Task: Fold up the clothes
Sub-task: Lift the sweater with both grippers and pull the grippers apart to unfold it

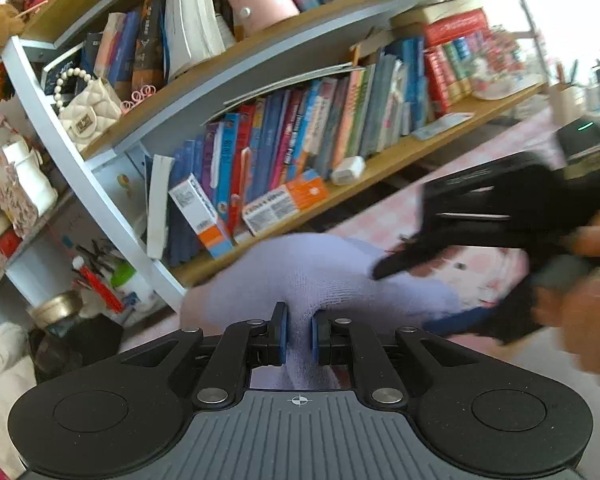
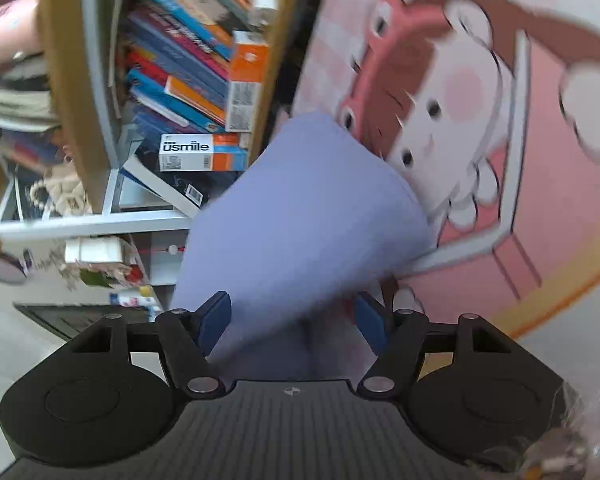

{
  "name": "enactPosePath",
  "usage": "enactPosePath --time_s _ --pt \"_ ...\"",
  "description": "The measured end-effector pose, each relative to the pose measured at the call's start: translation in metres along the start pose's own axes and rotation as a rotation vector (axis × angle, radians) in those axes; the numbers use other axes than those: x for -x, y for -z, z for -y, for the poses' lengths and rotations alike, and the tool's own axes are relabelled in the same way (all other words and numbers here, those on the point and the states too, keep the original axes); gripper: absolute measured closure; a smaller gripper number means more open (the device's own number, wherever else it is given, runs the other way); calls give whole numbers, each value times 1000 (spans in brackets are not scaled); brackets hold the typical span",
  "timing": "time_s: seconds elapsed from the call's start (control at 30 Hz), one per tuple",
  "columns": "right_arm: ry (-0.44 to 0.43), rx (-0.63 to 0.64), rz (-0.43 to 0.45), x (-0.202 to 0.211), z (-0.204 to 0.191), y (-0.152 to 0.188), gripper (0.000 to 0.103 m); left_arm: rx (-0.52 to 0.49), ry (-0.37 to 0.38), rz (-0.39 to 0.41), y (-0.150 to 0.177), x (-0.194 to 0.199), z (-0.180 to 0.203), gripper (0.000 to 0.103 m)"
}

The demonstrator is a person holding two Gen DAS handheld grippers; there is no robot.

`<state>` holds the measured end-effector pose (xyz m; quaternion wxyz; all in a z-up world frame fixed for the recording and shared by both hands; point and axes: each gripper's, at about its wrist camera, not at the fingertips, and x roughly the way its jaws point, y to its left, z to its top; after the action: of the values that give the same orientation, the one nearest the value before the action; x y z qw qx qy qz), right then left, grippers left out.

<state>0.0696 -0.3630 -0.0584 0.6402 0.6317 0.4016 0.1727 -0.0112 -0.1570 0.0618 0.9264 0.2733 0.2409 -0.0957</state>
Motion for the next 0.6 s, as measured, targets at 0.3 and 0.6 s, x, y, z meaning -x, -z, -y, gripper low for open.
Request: enactPosePath --time_s 0.3,0.6 --pt "-44 -24 78 37 3 0 91 53 91 -40 18 39 15 93" --pt "-451 389 326 177 -159 -25 92 238 523 543 -69 122 -14 94"
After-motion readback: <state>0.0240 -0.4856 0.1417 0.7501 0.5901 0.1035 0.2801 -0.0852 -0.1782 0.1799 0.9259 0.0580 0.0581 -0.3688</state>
